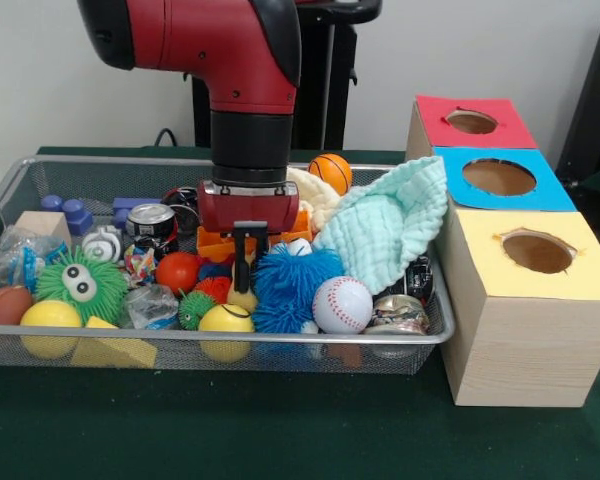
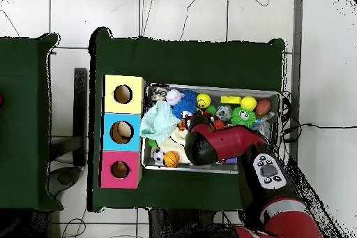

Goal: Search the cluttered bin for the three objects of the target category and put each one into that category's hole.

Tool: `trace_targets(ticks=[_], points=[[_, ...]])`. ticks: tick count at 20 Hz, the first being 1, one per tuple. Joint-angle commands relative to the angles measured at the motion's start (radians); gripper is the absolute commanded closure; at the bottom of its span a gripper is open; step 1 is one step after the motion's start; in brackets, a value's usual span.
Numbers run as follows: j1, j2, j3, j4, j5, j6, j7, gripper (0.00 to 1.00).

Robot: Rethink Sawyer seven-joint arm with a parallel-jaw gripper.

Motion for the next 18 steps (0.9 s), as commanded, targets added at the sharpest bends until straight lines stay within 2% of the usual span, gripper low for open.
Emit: trace_targets(ticks=[1, 6, 11, 16, 18], points=[[-0.002, -0.145, 0.100, 0.045, 0.069, 0.266, -0.049, 1.00], [-0.038, -0.223, 0.166, 0.047, 0.117, 0.391, -0.114, 1.00], [-0.074, -0.243, 0.214, 0.033, 0.136, 0.447, -0.143, 1.00], [-0.091, -0.259, 0.238, 0.039, 0.145, 0.477, -0.142, 1.00], [-0.101, -0.239, 0.245, 0.059, 0.134, 0.435, -0.109, 1.00]])
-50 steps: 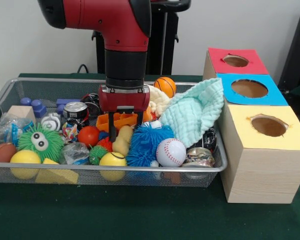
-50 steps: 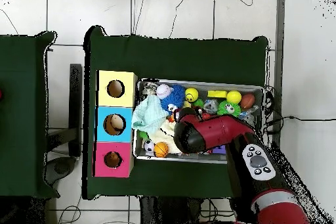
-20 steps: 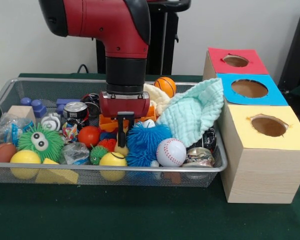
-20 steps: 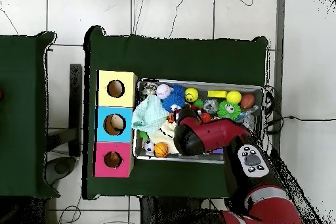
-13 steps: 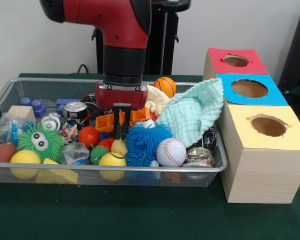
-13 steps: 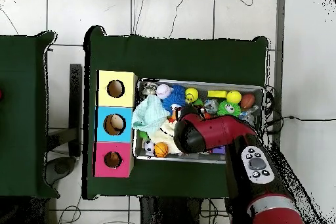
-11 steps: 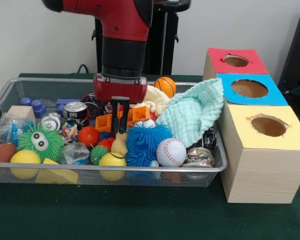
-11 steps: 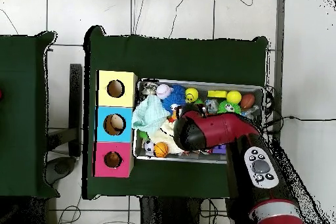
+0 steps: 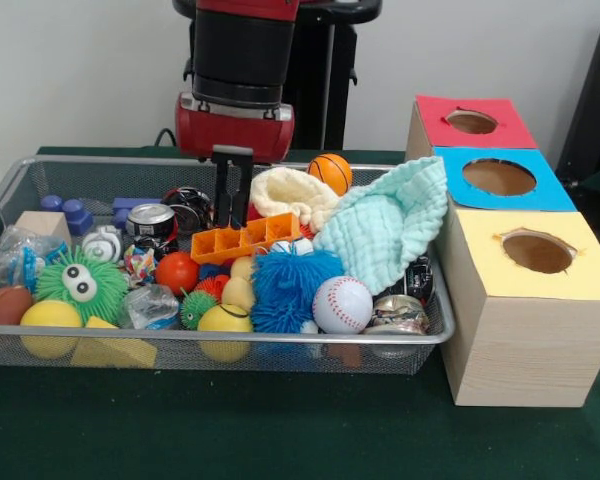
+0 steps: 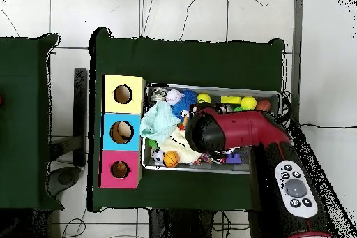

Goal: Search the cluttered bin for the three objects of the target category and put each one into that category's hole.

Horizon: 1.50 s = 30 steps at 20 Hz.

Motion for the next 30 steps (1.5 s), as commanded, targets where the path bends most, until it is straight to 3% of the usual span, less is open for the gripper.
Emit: trace_targets(ticks=[1, 7, 8, 19, 25, 30], points=[[-0.047, -0.004, 0.123, 0.062, 0.015, 0.048, -0.098, 1.00], [-0.061, 0.009, 0.131, 0.090, -0.005, -0.007, -0.058, 1.00], [-0.062, 0.009, 0.133, 0.091, -0.007, -0.008, -0.056, 0.00], [-0.064, 0.035, 0.124, 0.084, -0.022, -0.003, -0.038, 0.00], [-0.029, 0.102, 0.060, 0.056, -0.097, -0.112, 0.012, 0.00], [-0.030, 0.113, 0.043, 0.042, -0.123, -0.150, 0.011, 0.00]])
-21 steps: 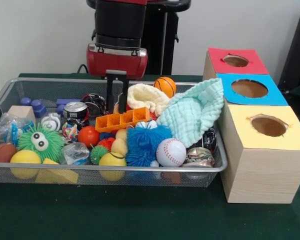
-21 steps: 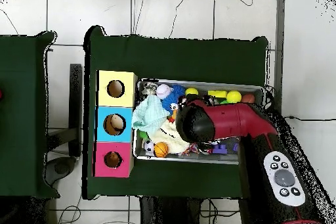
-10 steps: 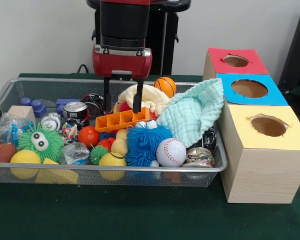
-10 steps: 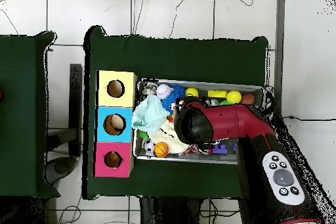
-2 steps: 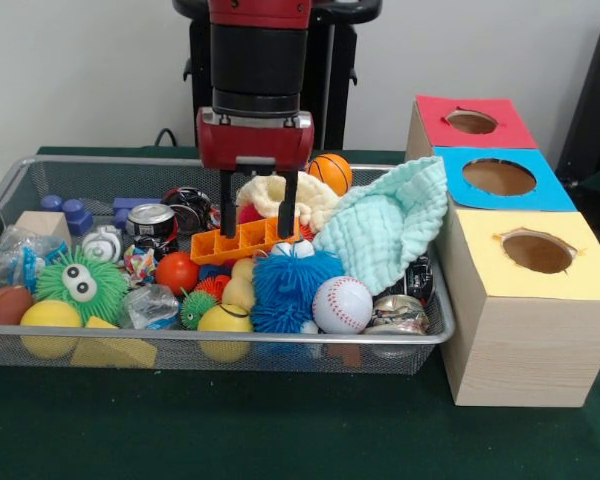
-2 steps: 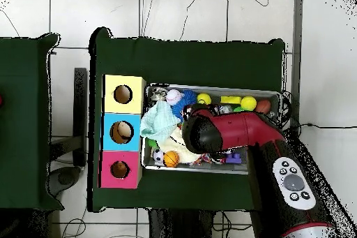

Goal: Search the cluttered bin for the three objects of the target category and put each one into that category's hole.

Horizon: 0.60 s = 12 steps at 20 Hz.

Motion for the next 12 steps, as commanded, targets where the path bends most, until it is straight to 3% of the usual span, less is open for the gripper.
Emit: trace_targets(ticks=[1, 12], points=[[-0.003, 0.069, -0.020, 0.007, -0.095, -0.084, 0.006, 0.00], [-0.084, 0.039, 0.050, -0.004, -0.086, -0.005, -0.089, 0.00]])
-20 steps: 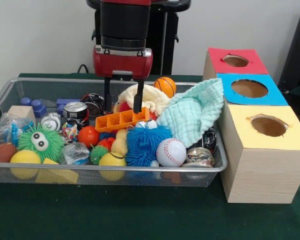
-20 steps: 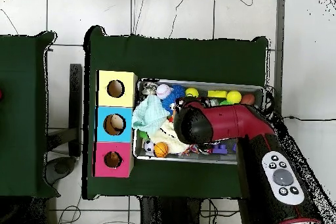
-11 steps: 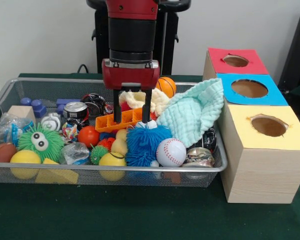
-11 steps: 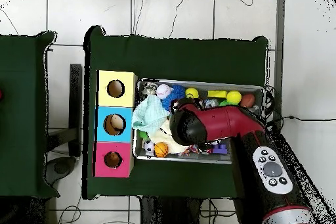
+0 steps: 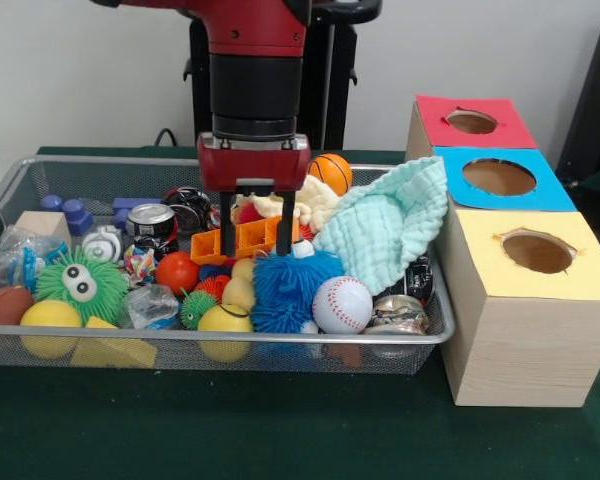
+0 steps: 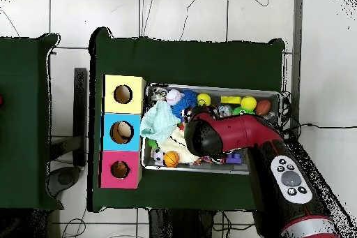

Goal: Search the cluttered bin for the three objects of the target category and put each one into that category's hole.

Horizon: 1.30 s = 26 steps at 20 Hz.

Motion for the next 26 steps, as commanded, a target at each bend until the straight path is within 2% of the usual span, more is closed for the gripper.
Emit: trace_targets(ticks=[1, 5, 15, 19, 22, 26], points=[[-0.066, -0.001, 0.056, -0.006, -0.036, 0.058, -0.099, 0.00], [-0.078, 0.010, 0.068, -0.010, -0.035, 0.071, -0.107, 0.00], [0.011, 0.134, -0.040, -0.001, -0.084, -0.115, 0.062, 0.00], [0.031, 0.146, -0.075, 0.005, -0.081, -0.152, 0.069, 0.00], [0.069, 0.150, -0.131, 0.000, -0.094, -0.171, 0.075, 0.00], [0.048, 0.145, -0.124, 0.010, -0.088, -0.163, 0.039, 0.00]])
